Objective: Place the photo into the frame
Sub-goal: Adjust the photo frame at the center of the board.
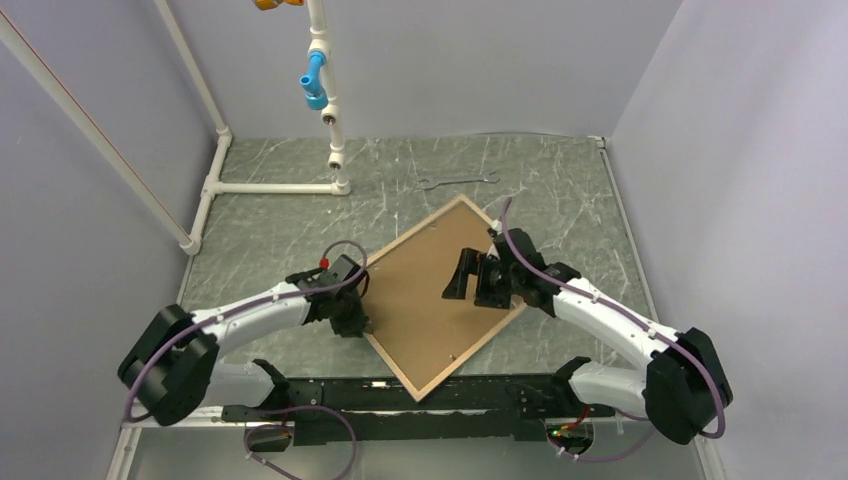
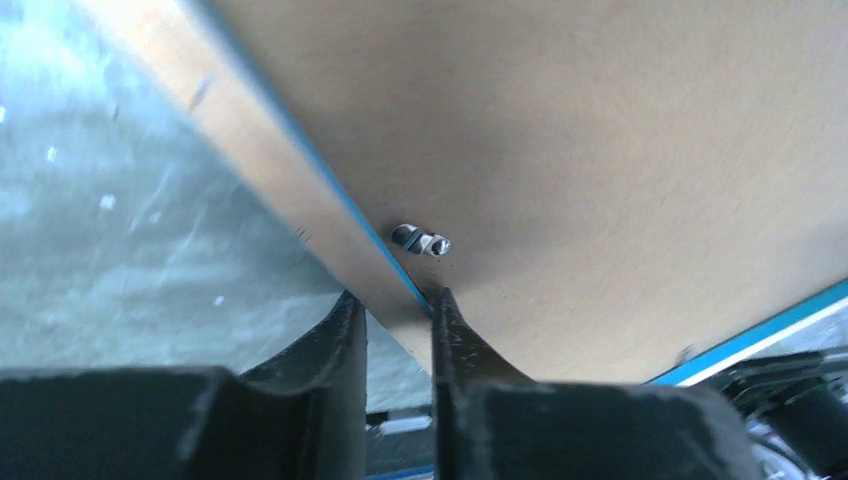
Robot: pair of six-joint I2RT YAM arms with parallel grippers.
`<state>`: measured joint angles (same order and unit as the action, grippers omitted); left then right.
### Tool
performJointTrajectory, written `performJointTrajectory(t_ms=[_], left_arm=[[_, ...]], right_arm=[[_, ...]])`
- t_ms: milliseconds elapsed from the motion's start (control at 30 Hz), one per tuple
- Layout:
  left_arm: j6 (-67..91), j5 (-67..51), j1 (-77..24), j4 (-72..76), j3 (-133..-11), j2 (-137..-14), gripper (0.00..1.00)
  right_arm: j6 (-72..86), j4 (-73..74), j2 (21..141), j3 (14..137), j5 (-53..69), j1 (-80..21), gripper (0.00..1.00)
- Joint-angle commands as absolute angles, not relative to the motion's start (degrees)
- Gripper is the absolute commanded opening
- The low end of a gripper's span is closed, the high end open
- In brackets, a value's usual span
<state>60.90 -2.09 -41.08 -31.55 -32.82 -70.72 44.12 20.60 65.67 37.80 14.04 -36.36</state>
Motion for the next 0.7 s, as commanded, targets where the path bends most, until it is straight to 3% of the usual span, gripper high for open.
performJointTrajectory(t_ms=[0,67,300,400,567,667], left_arm=[[47.83,-0.30,-39.04,-29.39,-36.45,-78.06,0.09],[44.01,-0.70,-36.97,-29.63,-39.04,-81.52,0.00],[34.33,-0.22,-29.84,-31.42,-50.62,-92.53,0.03],[32.54,-0.18,-29.40,-33.33,-54.34,-93.98,0.15],[33.16,-1.14,-29.35,-33.27,-52.87,-87.91,0.55],[34.76,-3.31,-29.25,-31.95,-49.41,-82.86,0.64]], right_arm=[[38.98,21.97,63.53,38.95,20.05,-27.82,0.97],[36.84,23.10,62.88,38.49,21.98,-23.77,0.97],[28.97,31.43,62.54,40.72,14.23,-14.77,0.98],[27.80,33.38,62.95,41.92,9.05,-12.08,0.99],[27.42,35.30,64.05,43.33,4.14,-7.20,1.00],[27.48,35.53,64.38,43.27,3.03,-2.49,1.00]])
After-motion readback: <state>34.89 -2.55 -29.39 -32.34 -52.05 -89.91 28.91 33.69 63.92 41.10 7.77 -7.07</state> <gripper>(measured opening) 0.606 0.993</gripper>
